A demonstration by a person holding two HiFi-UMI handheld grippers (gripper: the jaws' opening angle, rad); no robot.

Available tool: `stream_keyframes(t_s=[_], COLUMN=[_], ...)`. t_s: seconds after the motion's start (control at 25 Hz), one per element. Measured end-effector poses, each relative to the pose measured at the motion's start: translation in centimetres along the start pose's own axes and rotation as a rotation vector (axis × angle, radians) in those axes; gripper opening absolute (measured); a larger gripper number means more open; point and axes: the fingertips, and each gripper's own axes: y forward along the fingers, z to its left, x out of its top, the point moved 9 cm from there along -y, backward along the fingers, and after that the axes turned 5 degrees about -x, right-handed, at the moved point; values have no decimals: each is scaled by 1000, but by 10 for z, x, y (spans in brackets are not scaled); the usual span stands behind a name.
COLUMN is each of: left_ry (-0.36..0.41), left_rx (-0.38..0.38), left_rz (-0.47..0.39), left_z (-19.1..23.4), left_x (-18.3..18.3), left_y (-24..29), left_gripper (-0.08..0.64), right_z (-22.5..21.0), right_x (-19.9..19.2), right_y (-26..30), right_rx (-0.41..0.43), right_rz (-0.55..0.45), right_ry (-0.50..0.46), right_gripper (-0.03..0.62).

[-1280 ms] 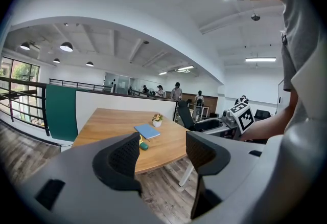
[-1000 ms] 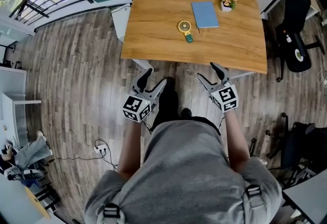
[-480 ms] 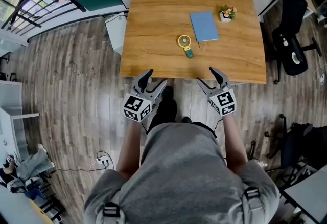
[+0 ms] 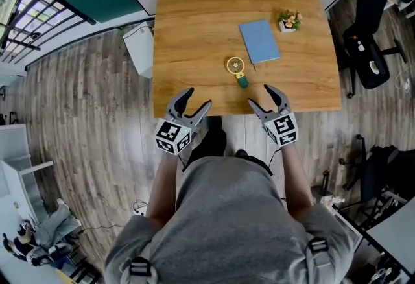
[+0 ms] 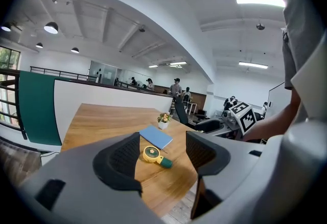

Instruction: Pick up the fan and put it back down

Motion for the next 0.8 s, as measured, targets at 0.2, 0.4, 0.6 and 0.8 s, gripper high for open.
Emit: stream_keyframes(t_s=[0.2,0.4,0.6,0.8], left_ry=[-4,-4,-1,-28], left_rx=[-49,-122,-161,-147], left_rz=[37,76,119,152], left_z=[39,67,78,92], left_x=[6,12,12,6], left_y=[22,44,58,61], left_gripper=[284,284,284,284], right_z=[-5,-1,0,-1], right_x=[2,7,3,-2], right_y=[29,51,67,93], right_rx=[-33,-66,-87,-57], right_rz=[44,84,114,120], right_ry=[24,45,83,95], right_gripper=[310,321,330,337])
